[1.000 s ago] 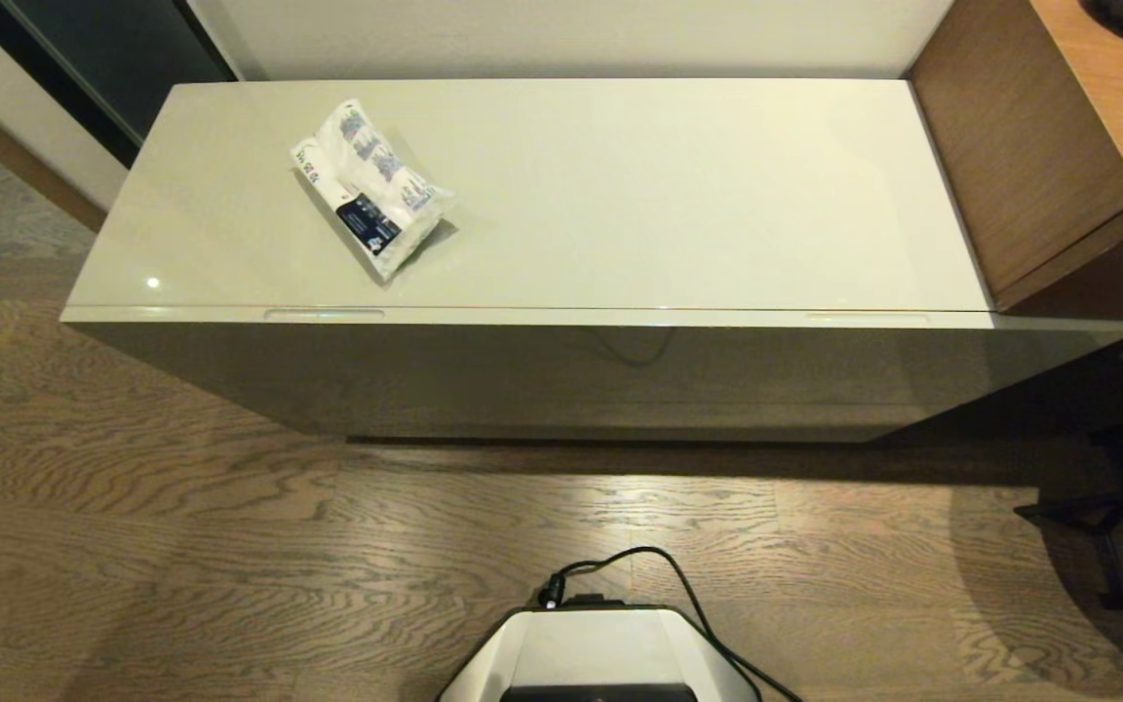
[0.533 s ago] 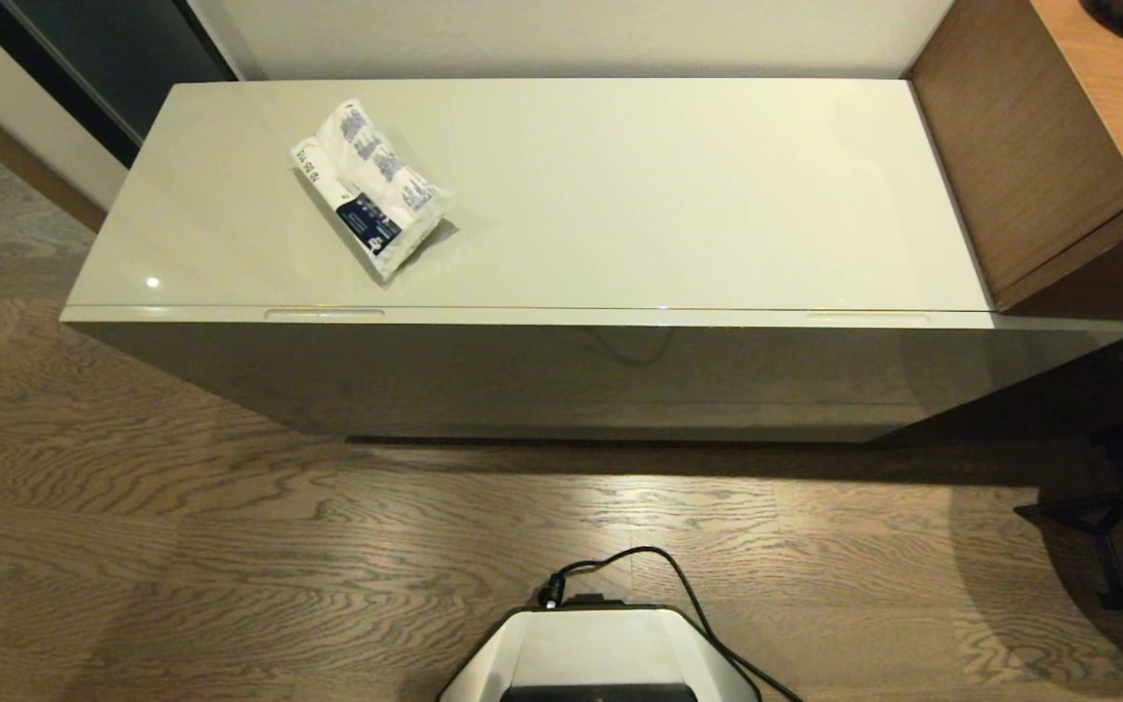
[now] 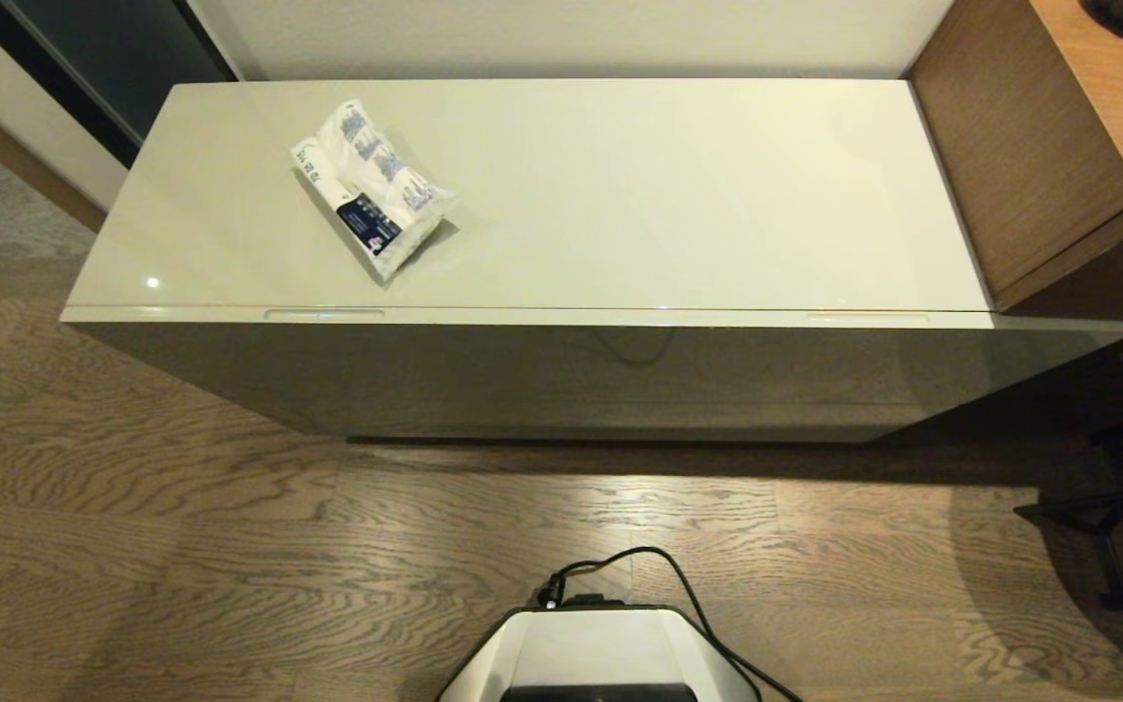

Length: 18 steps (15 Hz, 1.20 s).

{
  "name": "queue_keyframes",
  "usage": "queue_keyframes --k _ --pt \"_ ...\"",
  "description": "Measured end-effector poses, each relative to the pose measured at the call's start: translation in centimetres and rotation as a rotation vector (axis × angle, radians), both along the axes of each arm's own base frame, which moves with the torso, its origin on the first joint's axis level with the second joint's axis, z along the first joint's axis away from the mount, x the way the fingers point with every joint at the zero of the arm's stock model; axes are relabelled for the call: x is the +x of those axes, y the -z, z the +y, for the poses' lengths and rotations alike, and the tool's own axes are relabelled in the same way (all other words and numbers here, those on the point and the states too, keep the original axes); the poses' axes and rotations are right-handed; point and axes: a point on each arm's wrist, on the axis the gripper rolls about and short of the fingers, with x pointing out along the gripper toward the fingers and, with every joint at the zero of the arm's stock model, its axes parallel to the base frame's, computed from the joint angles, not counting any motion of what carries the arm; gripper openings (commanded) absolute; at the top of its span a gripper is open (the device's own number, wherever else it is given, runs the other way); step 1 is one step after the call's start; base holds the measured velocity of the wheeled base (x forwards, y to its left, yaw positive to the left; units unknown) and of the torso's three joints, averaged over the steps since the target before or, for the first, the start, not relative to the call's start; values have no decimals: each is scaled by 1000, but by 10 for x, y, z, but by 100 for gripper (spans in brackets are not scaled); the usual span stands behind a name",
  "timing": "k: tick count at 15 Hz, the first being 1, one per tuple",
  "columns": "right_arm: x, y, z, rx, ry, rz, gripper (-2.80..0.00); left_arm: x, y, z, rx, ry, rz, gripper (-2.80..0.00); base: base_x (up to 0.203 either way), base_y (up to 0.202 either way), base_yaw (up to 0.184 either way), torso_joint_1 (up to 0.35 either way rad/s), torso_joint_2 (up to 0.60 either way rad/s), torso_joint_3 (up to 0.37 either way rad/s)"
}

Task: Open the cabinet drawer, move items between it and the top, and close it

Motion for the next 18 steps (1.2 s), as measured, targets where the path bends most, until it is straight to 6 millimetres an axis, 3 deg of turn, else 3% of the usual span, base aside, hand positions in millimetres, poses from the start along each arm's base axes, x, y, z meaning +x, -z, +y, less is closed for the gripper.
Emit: queue_keyframes --k 18 --pt "-1 1 -1 54 19 21 -280 0 0 0 0 1 -1 -280 0 0 0 0 0 0"
